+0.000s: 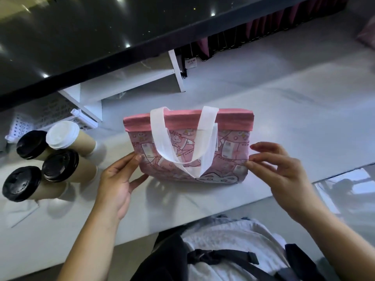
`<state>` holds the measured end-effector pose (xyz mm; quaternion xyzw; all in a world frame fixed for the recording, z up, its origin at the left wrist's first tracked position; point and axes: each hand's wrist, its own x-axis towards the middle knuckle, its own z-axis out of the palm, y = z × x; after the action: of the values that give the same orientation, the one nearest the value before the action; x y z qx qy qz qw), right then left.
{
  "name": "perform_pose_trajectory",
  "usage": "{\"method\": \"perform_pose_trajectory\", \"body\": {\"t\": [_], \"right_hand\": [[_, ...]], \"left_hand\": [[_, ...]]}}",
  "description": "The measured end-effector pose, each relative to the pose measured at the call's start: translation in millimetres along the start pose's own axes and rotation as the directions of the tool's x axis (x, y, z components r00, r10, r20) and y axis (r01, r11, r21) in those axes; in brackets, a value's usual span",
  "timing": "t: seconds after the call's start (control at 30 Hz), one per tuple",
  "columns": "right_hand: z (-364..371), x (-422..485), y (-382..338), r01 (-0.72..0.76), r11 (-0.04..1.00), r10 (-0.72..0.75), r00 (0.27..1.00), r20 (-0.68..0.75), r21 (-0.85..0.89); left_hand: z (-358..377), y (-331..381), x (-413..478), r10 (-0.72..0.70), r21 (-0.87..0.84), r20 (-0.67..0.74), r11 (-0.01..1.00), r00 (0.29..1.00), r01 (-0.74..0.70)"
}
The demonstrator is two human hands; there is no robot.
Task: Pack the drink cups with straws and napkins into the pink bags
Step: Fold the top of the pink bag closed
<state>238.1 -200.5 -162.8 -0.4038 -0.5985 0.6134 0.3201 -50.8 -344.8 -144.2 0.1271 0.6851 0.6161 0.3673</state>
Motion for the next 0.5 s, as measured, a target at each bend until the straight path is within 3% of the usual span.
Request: {"method": "perform_pose_trajectory", "body": {"t": [0.1, 0.2, 0.5], "right_hand": [[0, -8, 5, 0.008, 1.0, -0.007, 1.0, 0.025, -0.025], [-11, -8, -1, 0.028, 0.999, -0.028, 1.0, -0.006, -0.03], [-22, 19, -50, 0.095, 0.994, -0.091, 0.992, -0.089, 0.047]], "left_hand": [[7, 7, 1, 0.038, 0.063, -0.028, 0.997, 0.999, -0.036], [11, 14, -6, 0.076, 0.089, 0.031, 0.993, 0.997, -0.079], [16, 47, 0, 0.19, 0.012, -0.001, 0.982, 0.982, -0.19]]}}
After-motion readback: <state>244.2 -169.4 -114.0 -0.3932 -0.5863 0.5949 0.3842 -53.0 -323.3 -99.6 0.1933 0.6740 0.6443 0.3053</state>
